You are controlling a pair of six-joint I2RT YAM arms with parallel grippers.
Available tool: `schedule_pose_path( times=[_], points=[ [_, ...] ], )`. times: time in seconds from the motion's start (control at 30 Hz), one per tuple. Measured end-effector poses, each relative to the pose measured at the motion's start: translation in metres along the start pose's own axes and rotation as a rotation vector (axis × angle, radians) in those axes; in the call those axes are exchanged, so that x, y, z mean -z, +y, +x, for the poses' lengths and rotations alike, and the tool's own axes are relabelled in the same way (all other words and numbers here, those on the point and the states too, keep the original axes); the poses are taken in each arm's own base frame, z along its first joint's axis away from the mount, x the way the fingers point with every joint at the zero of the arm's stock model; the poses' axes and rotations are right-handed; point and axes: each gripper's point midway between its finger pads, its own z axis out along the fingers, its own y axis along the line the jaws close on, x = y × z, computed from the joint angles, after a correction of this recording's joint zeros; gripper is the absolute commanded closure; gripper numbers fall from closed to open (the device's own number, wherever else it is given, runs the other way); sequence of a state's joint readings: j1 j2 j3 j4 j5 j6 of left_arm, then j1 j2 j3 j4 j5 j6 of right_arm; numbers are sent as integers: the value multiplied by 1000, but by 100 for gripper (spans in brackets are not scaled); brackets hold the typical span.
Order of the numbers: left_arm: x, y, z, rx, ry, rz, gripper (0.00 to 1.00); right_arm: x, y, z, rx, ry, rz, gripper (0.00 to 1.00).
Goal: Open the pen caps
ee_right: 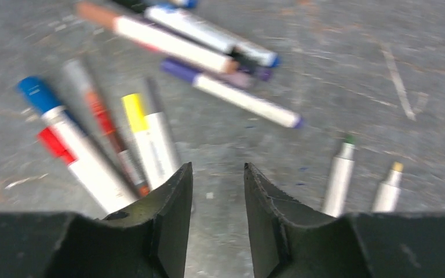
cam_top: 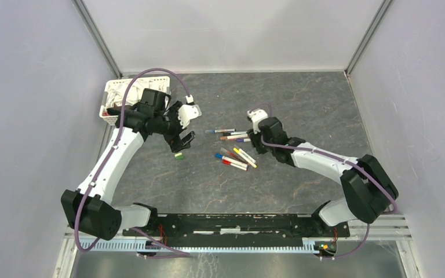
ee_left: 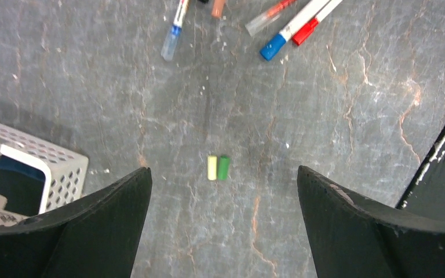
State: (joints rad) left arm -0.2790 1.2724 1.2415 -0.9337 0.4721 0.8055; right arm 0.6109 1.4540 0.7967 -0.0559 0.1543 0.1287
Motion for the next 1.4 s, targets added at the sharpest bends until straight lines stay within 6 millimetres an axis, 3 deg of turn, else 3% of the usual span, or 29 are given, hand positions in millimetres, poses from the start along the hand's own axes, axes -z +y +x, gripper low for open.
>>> schedule_pose_path(
  times=[0.13, 0.3, 0.67, 0.93, 1.13, 1.3, 1.4],
  points=[
    [3, -2, 10, 39, 43, -1, 0, 3, 44, 6, 71, 9, -134, 66],
    [8, -8, 12, 58, 49, 5, 0, -8, 67, 28, 107, 84, -233, 74],
    [10, -10, 13, 67, 47, 4, 0, -26, 76, 54, 139, 172, -275, 75],
    [8, -15, 16, 73, 50, 19, 0, -30, 77, 51, 151, 163, -277, 74],
    [9, -20, 13, 71, 26, 37, 0, -31, 80, 50, 150, 136, -298, 98],
    [7, -43, 12, 47, -35, 112, 0, -20, 89, 45, 151, 128, -357, 100],
    [5, -59, 17, 13, -62, 168, 0, -7, 100, 27, 154, 108, -421, 100]
  ],
)
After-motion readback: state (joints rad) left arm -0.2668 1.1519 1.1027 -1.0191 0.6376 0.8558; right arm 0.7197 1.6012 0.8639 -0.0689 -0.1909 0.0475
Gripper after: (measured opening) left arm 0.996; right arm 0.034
